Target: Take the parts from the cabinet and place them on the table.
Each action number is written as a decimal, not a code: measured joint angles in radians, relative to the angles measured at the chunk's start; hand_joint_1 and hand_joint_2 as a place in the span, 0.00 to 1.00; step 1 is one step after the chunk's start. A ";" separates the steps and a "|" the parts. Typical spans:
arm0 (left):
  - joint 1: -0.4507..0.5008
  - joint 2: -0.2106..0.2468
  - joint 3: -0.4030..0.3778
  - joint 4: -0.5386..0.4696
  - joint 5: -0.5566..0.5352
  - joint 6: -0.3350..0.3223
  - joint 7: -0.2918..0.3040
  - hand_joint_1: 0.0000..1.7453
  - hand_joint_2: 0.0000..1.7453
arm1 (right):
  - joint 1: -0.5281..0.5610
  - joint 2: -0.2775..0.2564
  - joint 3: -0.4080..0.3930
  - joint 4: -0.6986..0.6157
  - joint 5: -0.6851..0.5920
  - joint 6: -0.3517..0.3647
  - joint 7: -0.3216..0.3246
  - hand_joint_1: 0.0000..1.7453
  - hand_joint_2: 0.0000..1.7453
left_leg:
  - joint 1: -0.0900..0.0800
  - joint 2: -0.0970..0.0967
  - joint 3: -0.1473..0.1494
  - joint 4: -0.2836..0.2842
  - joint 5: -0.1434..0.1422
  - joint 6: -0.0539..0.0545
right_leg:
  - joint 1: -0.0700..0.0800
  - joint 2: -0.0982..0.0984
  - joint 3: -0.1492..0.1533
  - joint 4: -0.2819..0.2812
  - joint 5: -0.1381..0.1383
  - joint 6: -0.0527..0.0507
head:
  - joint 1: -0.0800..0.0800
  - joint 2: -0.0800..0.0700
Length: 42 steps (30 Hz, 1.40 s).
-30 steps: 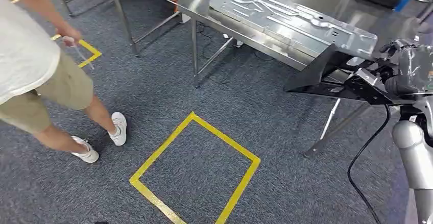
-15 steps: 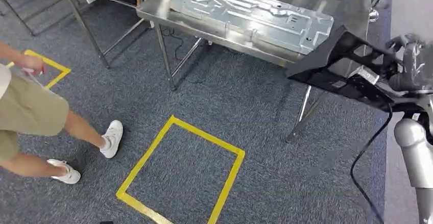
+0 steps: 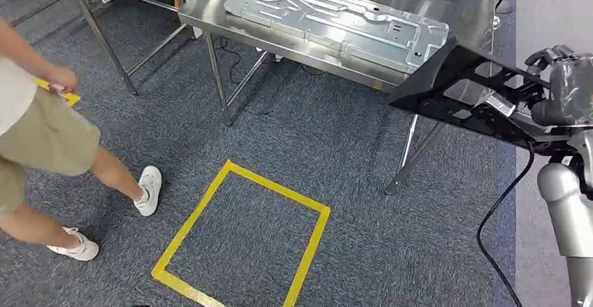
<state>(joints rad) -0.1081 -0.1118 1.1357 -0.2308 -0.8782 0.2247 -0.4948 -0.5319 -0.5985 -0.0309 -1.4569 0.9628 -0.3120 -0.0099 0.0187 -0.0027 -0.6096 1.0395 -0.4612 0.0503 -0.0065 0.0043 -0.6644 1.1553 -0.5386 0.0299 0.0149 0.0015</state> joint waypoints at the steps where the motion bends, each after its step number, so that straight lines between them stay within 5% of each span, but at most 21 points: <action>1: 0.000 0.000 0.000 0.000 0.000 -0.001 0.000 0.00 1.00 | 0.000 0.000 0.000 0.001 0.001 0.001 0.000 1.00 1.00 | 0.000 0.000 0.000 0.000 0.000 0.000 | -0.003 0.000 -0.038 0.077 -0.032 0.005 | 0.000 0.000; 2: 0.001 0.000 0.000 0.000 0.000 -0.003 0.001 0.00 1.00 | 0.003 0.000 0.000 0.003 0.002 0.002 0.000 1.00 1.00 | 0.000 0.000 0.000 0.000 -0.001 0.001 | -0.006 -0.001 -0.075 0.149 -0.054 0.007 | 0.000 0.000; 4: 0.001 0.000 0.000 0.000 -0.002 -0.005 0.001 0.00 1.00 | 0.004 0.000 0.000 0.006 0.005 0.005 0.000 1.00 1.00 | 0.000 0.000 0.002 0.000 -0.002 0.001 | -0.008 -0.001 -0.087 0.157 -0.024 0.006 | 0.000 0.000; 7: -0.001 -0.001 0.000 0.000 -0.003 -0.006 0.002 0.00 1.00 | -0.004 -0.001 0.000 0.006 0.012 0.008 0.000 1.00 1.00 | -0.002 -0.001 0.012 -0.003 -0.006 -0.001 | 0.005 -0.001 0.028 -0.087 0.113 -0.022 | 0.000 0.000; 12: -0.001 -0.004 0.000 0.000 -0.003 -0.008 0.003 0.00 1.00 | -0.014 -0.003 0.002 0.006 0.017 0.019 -0.002 1.00 1.00 | -0.001 0.001 0.013 -0.020 0.001 -0.025 | 0.019 -0.006 0.052 -0.148 0.102 -0.044 | 0.001 0.000; 13: -0.002 -0.003 0.000 0.000 -0.003 -0.008 0.004 0.00 1.00 | -0.012 -0.002 0.002 0.005 0.017 0.019 -0.002 1.00 1.00 | -0.004 0.003 0.011 -0.012 -0.011 -0.028 | 0.000 -0.010 0.069 -0.173 0.113 -0.045 | 0.000 0.000; 14: -0.002 -0.003 0.000 0.000 -0.003 -0.008 0.003 0.00 1.00 | -0.014 -0.002 0.003 0.005 0.017 0.019 -0.002 1.00 1.00 | -0.006 0.001 0.002 0.014 -0.027 -0.032 | 0.004 -0.011 0.078 -0.185 0.115 -0.048 | 0.001 0.000; 17: 0.000 -0.003 0.000 0.000 -0.002 -0.010 0.004 0.00 1.00 | -0.015 0.002 0.009 0.006 0.018 0.022 -0.002 1.00 1.00 | -0.004 0.000 -0.105 0.231 -0.126 -0.038 | 0.006 -0.014 0.080 -0.183 0.113 -0.057 | 0.000 0.000; 19: 0.002 -0.002 0.000 0.000 -0.001 -0.010 0.005 0.00 1.00 | -0.012 0.006 0.015 0.006 0.018 0.024 -0.002 1.00 1.00 | -0.004 0.000 -0.135 0.281 -0.123 -0.045 | 0.006 -0.011 0.077 -0.175 0.109 -0.056 | 0.000 0.000; 22: 0.002 0.000 0.000 0.000 0.000 -0.010 0.005 0.00 1.00 | -0.009 0.006 0.017 0.006 0.018 0.023 -0.002 1.00 1.00 | 0.001 0.001 -0.038 0.081 -0.005 -0.048 | 0.000 -0.008 0.075 -0.151 0.093 -0.043 | -0.001 0.000; 23: 0.002 0.000 0.000 0.000 0.000 -0.010 0.005 0.00 1.00 | -0.010 0.006 0.017 0.006 0.018 0.023 -0.002 1.00 1.00 | 0.004 -0.001 -0.010 0.018 0.000 -0.047 | 0.001 -0.007 0.070 -0.136 0.083 -0.036 | -0.001 0.000; 24: 0.001 0.000 0.000 0.000 0.000 -0.010 0.005 0.00 1.00 | -0.013 0.006 0.017 0.006 0.018 0.023 -0.002 1.00 1.00 | 0.000 -0.003 -0.004 0.010 -0.011 -0.041 | 0.009 -0.004 0.057 -0.120 0.077 -0.027 | -0.001 0.000; 29: 0.003 0.000 0.000 0.000 -0.001 -0.010 0.006 0.00 1.00 | -0.011 0.006 0.018 0.006 0.018 0.023 -0.002 1.00 1.00 | 0.004 -0.002 -0.006 0.006 0.002 -0.013 | 0.001 -0.005 0.051 -0.105 0.066 -0.009 | 0.000 0.000; 30: 0.002 0.000 0.000 0.000 -0.002 -0.010 0.006 0.00 1.00 | -0.013 0.005 0.018 0.006 0.018 0.024 -0.002 1.00 1.00 | 0.005 -0.002 -0.006 0.004 0.003 -0.010 | 0.000 -0.005 0.036 -0.075 0.042 -0.003 | 0.000 0.000; 32: 0.002 0.000 0.000 0.000 -0.002 -0.010 0.006 0.00 1.00 | -0.014 0.006 0.018 0.006 0.019 0.024 -0.001 1.00 1.00 | 0.006 -0.002 -0.005 -0.002 0.006 -0.006 | -0.005 -0.005 -0.036 0.072 -0.030 0.007 | 0.000 0.000; 33: 0.002 0.000 0.000 0.000 -0.002 -0.010 0.006 0.00 1.00 | -0.011 0.006 0.019 0.008 0.020 0.024 -0.001 1.00 1.00 | 0.006 -0.002 -0.005 -0.002 0.005 -0.005 | -0.010 -0.005 -0.075 0.149 -0.052 0.011 | 0.000 0.000; 34: 0.002 0.000 0.000 0.000 -0.002 -0.010 0.007 0.00 1.00 | -0.008 0.006 0.019 0.010 0.021 0.025 -0.001 1.00 1.00 | 0.006 -0.002 -0.004 -0.002 0.005 -0.005 | -0.013 -0.005 -0.088 0.169 -0.044 0.011 | 0.000 0.000; 36: 0.002 0.000 0.000 0.000 -0.002 -0.010 0.008 0.00 1.00 | -0.008 0.006 0.021 0.012 0.023 0.025 -0.001 1.00 1.00 | 0.006 -0.003 -0.001 -0.002 0.003 -0.007 | -0.015 -0.005 -0.056 0.089 0.020 0.007 | 0.000 0.000; 38: 0.002 -0.001 0.000 0.000 -0.002 -0.010 0.008 0.00 1.00 | -0.011 0.005 0.021 0.012 0.023 0.025 -0.001 1.00 1.00 | 0.006 -0.003 0.007 -0.003 0.000 -0.011 | -0.010 -0.005 0.035 -0.098 0.112 -0.008 | 0.000 0.000; 39: 0.002 -0.004 0.000 0.000 -0.002 -0.010 0.008 0.00 1.00 | -0.013 0.005 0.021 0.012 0.023 0.025 -0.001 1.00 1.00 | 0.007 -0.002 0.006 -0.009 0.001 -0.014 | -0.004 -0.007 0.049 -0.122 0.094 -0.014 | 0.000 0.000; 42: 0.002 -0.003 0.000 0.000 -0.002 -0.010 0.008 0.00 1.00 | -0.014 0.005 0.022 0.012 0.024 0.025 -0.002 1.00 1.00 | 0.010 -0.001 0.005 -0.016 0.004 -0.031 | 0.008 -0.006 0.049 -0.137 0.095 -0.022 | 0.001 0.000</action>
<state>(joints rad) -0.1057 -0.1152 1.1357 -0.2304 -0.8801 0.2144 -0.4868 -0.5463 -0.5936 -0.0092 -1.4446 0.9869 -0.2873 -0.0114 0.0282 -0.0042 -0.6043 1.0235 -0.4574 0.0196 0.0015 -0.0013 -0.6151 1.0185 -0.4438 0.0080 0.0156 0.0015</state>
